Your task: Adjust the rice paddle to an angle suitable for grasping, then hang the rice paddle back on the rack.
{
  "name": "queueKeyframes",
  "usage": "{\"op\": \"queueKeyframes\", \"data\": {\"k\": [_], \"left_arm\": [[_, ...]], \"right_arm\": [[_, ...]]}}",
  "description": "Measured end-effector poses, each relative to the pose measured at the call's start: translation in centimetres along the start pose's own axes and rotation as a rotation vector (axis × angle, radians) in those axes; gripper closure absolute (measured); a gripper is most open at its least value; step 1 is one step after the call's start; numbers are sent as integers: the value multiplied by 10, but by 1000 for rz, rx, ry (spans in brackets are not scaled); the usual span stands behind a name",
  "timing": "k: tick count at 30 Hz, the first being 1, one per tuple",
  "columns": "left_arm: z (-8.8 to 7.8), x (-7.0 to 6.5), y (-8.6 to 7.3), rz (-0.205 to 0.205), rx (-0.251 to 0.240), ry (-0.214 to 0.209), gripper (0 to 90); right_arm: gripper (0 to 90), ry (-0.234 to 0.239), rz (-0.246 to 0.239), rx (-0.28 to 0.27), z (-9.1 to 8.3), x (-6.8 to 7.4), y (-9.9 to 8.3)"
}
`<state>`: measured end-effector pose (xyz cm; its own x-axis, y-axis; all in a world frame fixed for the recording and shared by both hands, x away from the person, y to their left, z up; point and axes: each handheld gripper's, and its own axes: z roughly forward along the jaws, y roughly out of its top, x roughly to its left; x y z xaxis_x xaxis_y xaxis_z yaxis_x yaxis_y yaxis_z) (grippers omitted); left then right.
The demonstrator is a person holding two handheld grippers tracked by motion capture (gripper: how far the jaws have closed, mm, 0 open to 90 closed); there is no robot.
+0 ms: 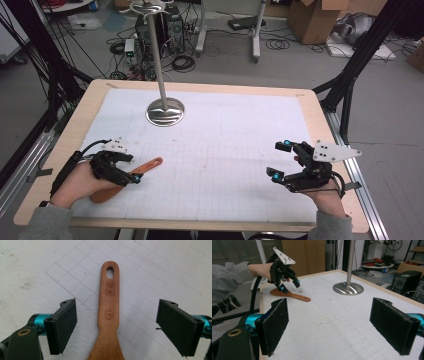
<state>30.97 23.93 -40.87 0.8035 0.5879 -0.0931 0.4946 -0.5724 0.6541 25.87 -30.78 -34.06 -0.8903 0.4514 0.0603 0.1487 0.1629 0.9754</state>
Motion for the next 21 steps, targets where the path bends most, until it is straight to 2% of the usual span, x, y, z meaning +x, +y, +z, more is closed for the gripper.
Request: {"op": "queueKeyframes", "data": {"k": [5,9,11,13,18,20,21], "left_arm": [[1,1,4,23,17,-3,204],[4,-1,5,48,57,-10,241],[6,-1,6,48,73,-30,281],[8,-2,6,65,76,-38,291],[11,1,8,44,100,-23,336],[11,1,10,67,114,-4,366],[10,2,11,71,117,-13,375]], "right_arm": [[141,-8,5,14,-3,0,-3],[141,-7,-3,11,-4,1,-3],[141,-6,-3,13,-4,2,-2],[141,-6,3,12,-4,2,-2],[141,-15,4,5,-8,1,-3],[141,-13,3,5,-8,1,-3],[141,-13,2,5,-9,1,-3]]}}
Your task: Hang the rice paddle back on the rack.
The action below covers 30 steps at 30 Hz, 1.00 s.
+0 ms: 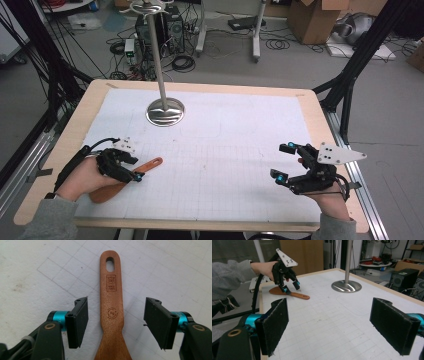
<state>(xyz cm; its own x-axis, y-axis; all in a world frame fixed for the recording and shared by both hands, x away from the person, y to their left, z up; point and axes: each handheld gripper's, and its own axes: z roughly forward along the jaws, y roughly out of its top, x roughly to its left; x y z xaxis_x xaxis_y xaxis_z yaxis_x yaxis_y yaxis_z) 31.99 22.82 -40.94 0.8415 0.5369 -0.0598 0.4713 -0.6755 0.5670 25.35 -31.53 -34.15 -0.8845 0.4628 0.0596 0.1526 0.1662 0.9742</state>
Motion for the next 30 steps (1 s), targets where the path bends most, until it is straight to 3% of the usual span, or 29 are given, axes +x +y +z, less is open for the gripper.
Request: {"op": "queueKeyframes", "data": {"k": [4,15,23,28,30], "left_arm": [[3,1,3,7,30,-16,373],[10,2,6,-1,63,3,413],[11,0,8,27,130,12,474],[12,0,13,30,173,32,526],[13,0,15,12,189,35,534]], "right_arm": [[141,1,-2,1,0,0,0],[141,6,6,0,-2,1,0],[141,4,8,-1,-3,1,-1],[141,7,7,5,-3,2,-1],[141,15,4,3,-2,3,0]]}}
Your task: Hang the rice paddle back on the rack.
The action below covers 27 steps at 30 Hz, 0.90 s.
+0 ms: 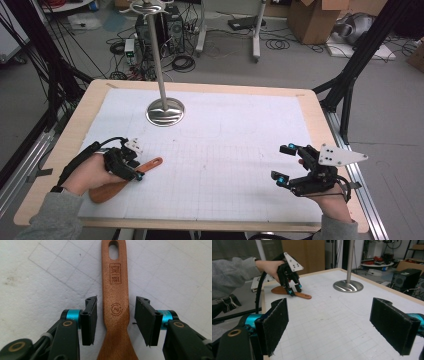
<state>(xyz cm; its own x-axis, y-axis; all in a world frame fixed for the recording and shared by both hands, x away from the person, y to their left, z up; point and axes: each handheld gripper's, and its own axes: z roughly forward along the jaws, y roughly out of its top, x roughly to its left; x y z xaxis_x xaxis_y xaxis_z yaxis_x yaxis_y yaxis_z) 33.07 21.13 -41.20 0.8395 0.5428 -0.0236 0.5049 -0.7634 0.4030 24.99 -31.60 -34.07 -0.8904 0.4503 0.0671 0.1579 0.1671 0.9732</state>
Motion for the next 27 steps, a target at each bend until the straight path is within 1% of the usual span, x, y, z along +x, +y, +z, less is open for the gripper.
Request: {"op": "queueKeyframes", "data": {"k": [2,3,4,6,8,9,10,11,13,14,15,17,20,22,23,24,26,27], "left_arm": [[1,0,3,-15,22,6,552],[1,0,5,-14,36,9,553],[2,-1,6,-28,37,11,555],[2,-2,8,-23,53,15,561],[1,-2,8,-26,49,18,586],[1,-1,7,-25,41,23,621],[1,0,6,-23,37,19,650],[1,-1,4,-32,18,17,651],[0,1,1,-23,0,9,651],[0,1,-1,-30,-20,3,652],[-1,2,-3,-24,-27,-1,652],[-1,1,-5,-28,-47,2,652],[-2,1,-7,-20,-57,10,652],[-4,1,-7,-28,-73,29,652],[-6,1,-8,-25,-85,29,652],[-9,1,-9,-33,-104,31,652],[-15,1,-9,-36,-124,39,652],[-20,1,-10,-37,-135,39,652]], "right_arm": [[141,6,-7,1,0,1,1],[140,10,-14,1,0,1,1],[141,10,-17,0,0,1,1],[141,7,-13,0,-1,1,1],[141,6,-13,-1,-2,1,0],[141,6,-10,-1,-2,1,0],[141,5,-6,1,-2,2,0],[141,5,-6,1,-2,2,0],[141,6,-12,0,-2,1,0],[141,6,-17,2,-2,1,0],[141,6,-10,5,-1,1,0],[141,4,-12,4,0,1,0],[141,6,-7,10,0,1,-1],[141,7,-10,11,1,1,-1],[141,10,-8,13,1,1,-1],[141,15,-13,13,1,1,-1],[141,17,-21,11,2,1,-1],[141,18,-14,15,2,2,0]]}}
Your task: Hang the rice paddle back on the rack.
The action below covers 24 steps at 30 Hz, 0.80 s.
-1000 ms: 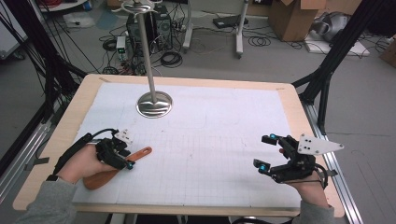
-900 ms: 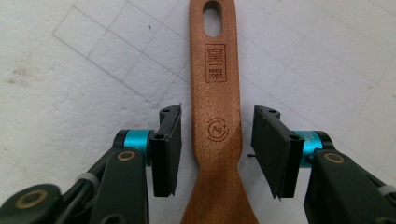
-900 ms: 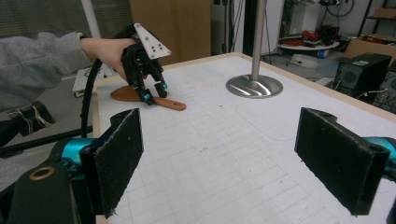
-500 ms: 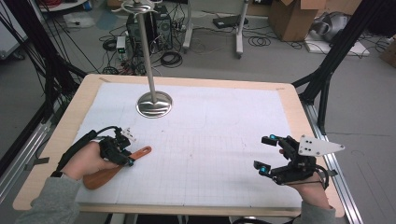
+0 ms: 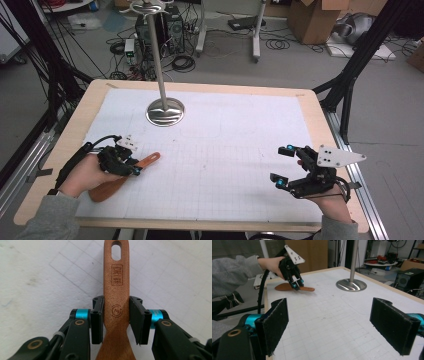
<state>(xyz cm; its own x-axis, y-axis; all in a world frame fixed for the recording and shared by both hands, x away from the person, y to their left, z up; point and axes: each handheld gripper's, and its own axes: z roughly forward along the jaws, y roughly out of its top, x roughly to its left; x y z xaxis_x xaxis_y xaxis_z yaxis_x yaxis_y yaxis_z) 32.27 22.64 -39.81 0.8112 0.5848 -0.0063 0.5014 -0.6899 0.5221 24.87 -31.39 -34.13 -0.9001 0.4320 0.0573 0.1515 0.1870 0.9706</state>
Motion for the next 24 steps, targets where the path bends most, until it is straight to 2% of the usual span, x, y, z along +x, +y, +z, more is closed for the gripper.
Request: {"op": "queueKeyframes", "data": {"k": [10,15,19,24], "left_arm": [[-38,-2,2,-1,-98,26,653],[-50,-3,2,-5,-137,23,653],[-55,-6,1,1,-149,29,653],[-62,-10,3,-7,-193,27,653]], "right_arm": [[141,9,-8,3,3,0,0],[141,14,-4,9,7,0,0],[141,16,-8,6,9,-1,0],[141,22,-4,12,10,-1,0]]}}
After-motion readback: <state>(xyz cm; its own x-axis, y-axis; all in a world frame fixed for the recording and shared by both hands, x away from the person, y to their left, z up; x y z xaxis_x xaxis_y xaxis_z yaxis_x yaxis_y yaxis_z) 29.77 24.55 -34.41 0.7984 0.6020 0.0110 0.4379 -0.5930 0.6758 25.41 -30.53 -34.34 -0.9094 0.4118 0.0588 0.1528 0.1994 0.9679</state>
